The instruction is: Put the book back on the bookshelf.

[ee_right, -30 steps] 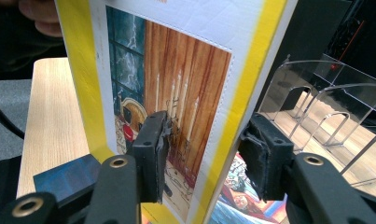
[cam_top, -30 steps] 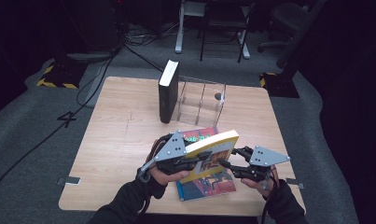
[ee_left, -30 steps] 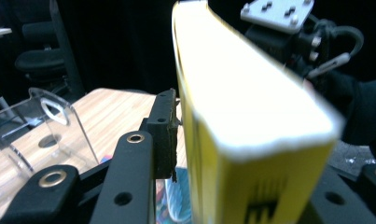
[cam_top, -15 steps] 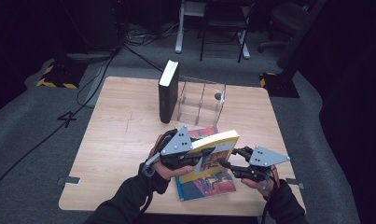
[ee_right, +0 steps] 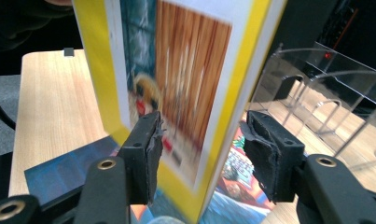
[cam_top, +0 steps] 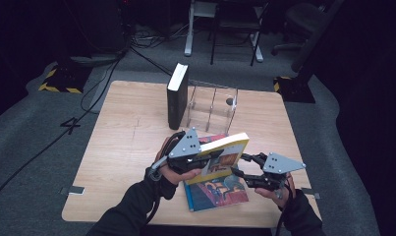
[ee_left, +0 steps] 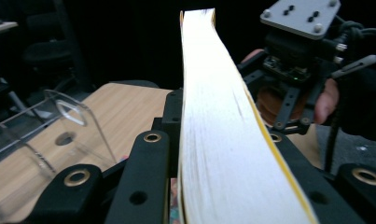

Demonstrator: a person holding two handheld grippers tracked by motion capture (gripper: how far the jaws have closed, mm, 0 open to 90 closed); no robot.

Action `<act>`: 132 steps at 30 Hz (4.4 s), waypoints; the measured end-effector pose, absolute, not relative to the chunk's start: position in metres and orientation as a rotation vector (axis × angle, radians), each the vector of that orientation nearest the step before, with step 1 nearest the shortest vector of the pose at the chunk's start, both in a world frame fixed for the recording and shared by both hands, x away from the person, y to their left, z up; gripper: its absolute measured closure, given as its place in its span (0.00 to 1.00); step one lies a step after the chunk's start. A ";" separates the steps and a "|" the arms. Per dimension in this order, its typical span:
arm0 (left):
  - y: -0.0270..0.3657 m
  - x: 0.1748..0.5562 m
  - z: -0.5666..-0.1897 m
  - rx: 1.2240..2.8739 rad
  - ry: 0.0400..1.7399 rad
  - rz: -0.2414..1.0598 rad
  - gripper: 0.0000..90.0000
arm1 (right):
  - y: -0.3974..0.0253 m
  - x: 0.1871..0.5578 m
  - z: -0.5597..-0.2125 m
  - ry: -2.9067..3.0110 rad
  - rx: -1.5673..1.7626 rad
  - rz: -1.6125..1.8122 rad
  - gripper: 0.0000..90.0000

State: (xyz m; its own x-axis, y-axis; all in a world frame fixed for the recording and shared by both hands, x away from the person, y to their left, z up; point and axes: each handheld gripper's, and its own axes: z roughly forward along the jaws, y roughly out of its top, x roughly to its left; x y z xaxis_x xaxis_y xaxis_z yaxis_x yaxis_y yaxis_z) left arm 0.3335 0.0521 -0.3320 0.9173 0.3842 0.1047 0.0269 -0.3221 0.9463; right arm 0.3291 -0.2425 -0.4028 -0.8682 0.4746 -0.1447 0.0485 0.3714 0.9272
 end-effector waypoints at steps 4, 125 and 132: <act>0.060 0.347 -0.328 1.857 0.357 0.433 0.83 | -0.249 0.332 -0.404 2.243 0.485 1.488 0.52; 0.121 0.435 -0.377 1.593 0.921 0.758 0.50 | -0.237 0.336 -0.433 2.408 0.470 1.360 0.50; 0.133 0.419 -0.417 1.693 0.922 0.678 0.49 | -0.236 0.336 -0.434 2.417 0.476 1.352 0.50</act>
State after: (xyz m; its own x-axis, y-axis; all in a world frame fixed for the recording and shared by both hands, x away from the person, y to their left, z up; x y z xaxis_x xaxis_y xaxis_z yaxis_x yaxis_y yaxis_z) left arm 0.4190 0.1330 -0.4171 0.5435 0.8394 -0.0014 0.2481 -0.1590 0.9556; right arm 0.3361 -0.2359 -0.4344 -0.8898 0.4400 -0.1211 0.1270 0.4936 0.8604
